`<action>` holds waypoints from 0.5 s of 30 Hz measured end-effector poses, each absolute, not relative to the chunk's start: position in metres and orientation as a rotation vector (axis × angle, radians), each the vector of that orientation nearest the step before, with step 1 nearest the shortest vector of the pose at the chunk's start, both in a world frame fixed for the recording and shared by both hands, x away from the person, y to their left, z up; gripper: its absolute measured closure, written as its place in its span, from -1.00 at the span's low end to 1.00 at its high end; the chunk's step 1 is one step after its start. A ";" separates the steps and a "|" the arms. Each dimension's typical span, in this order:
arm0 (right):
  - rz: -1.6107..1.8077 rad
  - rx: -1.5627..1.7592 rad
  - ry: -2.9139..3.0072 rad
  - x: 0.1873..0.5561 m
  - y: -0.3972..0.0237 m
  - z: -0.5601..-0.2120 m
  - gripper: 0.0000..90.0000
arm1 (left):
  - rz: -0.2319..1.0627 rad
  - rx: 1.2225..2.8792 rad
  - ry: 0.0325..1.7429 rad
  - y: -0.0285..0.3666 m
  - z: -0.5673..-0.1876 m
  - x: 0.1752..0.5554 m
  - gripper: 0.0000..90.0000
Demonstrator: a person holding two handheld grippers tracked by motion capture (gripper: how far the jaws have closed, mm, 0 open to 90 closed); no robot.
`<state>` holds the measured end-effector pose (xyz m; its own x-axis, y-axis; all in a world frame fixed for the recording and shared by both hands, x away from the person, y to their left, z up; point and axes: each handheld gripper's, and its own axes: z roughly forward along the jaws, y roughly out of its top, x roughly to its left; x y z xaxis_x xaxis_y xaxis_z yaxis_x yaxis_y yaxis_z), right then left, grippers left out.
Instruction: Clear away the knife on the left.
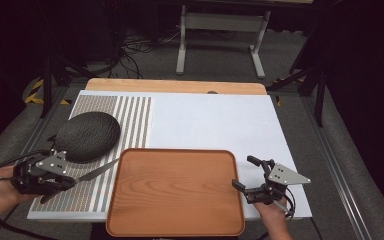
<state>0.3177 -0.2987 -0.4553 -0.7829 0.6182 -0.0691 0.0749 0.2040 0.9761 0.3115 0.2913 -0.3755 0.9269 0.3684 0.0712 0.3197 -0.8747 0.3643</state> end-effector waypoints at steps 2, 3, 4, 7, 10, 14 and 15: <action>1.610 0.645 2.032 0.318 -0.299 -0.455 -0.90 | 0.190 2.706 0.499 0.287 -0.379 0.308 0.78; 1.610 0.647 2.031 0.318 -0.300 -0.455 -0.90 | 0.177 2.684 0.513 0.285 -0.381 0.308 0.78; 1.614 0.649 2.030 0.318 -0.300 -0.455 -0.90 | 0.183 2.676 0.519 0.284 -0.382 0.307 0.78; 1.617 0.652 2.027 0.318 -0.300 -0.456 -0.90 | 0.165 2.643 0.534 0.280 -0.384 0.306 0.78; 1.614 0.653 2.032 0.318 -0.300 -0.456 -0.90 | 0.131 2.586 0.568 0.273 -0.384 0.306 0.78; 1.617 0.654 2.033 0.318 -0.300 -0.456 -0.90 | 0.116 2.544 0.605 0.268 -0.383 0.307 0.78; 1.618 0.655 2.032 0.318 -0.300 -0.456 -0.90 | 0.118 2.533 0.608 0.266 -0.383 0.307 0.78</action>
